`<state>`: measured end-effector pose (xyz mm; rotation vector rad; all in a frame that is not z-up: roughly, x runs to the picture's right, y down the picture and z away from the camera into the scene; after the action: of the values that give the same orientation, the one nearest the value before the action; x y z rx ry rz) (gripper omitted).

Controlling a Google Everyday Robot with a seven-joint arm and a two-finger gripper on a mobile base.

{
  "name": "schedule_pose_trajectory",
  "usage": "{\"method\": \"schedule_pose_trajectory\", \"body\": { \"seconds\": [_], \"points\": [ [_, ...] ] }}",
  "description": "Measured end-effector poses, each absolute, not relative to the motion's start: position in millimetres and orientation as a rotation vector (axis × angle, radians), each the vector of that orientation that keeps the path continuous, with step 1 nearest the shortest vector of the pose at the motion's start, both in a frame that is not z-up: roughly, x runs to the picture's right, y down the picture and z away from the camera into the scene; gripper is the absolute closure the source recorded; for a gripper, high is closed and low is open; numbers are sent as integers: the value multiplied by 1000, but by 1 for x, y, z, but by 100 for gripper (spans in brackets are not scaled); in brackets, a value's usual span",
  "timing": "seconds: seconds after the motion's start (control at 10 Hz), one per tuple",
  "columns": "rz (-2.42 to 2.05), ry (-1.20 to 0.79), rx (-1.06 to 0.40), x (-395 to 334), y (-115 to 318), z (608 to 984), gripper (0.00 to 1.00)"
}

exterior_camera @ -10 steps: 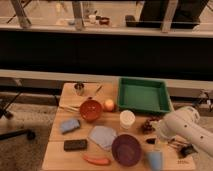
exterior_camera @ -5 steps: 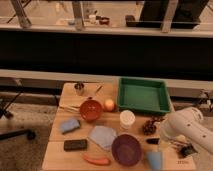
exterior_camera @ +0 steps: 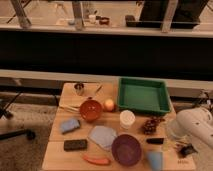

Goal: Wipe table surface with brush

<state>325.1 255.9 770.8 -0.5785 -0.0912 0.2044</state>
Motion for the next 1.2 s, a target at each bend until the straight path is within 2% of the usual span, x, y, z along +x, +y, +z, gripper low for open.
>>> {"method": "schedule_pose_trajectory", "body": {
  "seconds": [0.7, 0.9, 1.2],
  "points": [
    [203, -89, -617, 306, 269, 774, 20],
    [198, -88, -624, 303, 272, 776, 33],
    [195, -85, -630, 303, 276, 778, 65]
  ]
}}
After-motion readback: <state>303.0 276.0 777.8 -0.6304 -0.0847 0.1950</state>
